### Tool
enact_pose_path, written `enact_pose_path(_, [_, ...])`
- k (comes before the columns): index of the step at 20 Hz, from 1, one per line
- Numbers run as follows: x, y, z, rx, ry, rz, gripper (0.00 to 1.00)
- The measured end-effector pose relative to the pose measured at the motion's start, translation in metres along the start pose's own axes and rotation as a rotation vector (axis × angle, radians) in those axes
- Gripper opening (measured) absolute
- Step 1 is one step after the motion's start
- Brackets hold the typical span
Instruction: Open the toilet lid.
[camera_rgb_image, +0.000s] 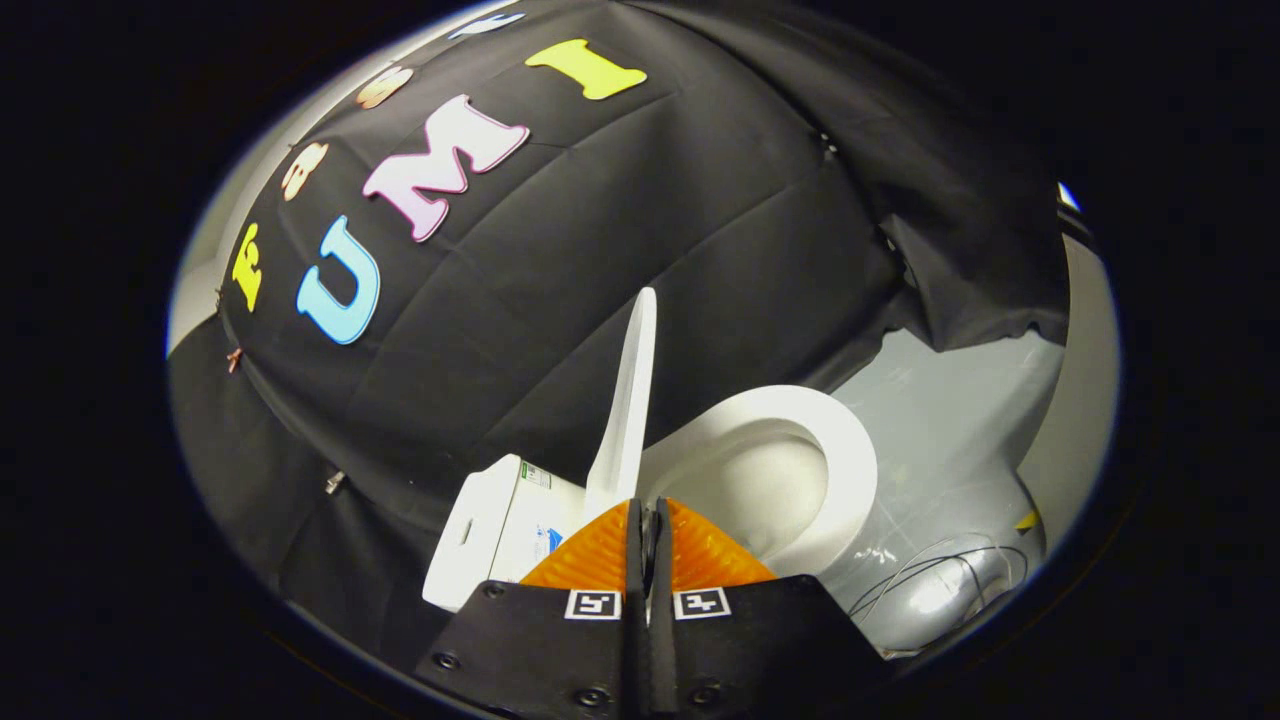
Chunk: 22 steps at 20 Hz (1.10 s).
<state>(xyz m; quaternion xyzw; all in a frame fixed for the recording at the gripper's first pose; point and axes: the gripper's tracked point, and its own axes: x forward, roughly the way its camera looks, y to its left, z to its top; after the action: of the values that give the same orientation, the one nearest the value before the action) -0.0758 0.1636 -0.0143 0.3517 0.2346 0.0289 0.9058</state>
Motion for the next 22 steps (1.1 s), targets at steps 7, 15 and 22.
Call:
enact_pose_path(7, [-0.006, 0.047, 0.003, -0.129, -0.03, -0.035, 0.05])
enact_pose_path(15, [-0.009, 0.103, -0.002, -0.24, -0.085, -0.079, 0.05])
enact_pose_path(22, [-0.009, 0.154, -0.012, -0.309, -0.129, -0.104, 0.05])
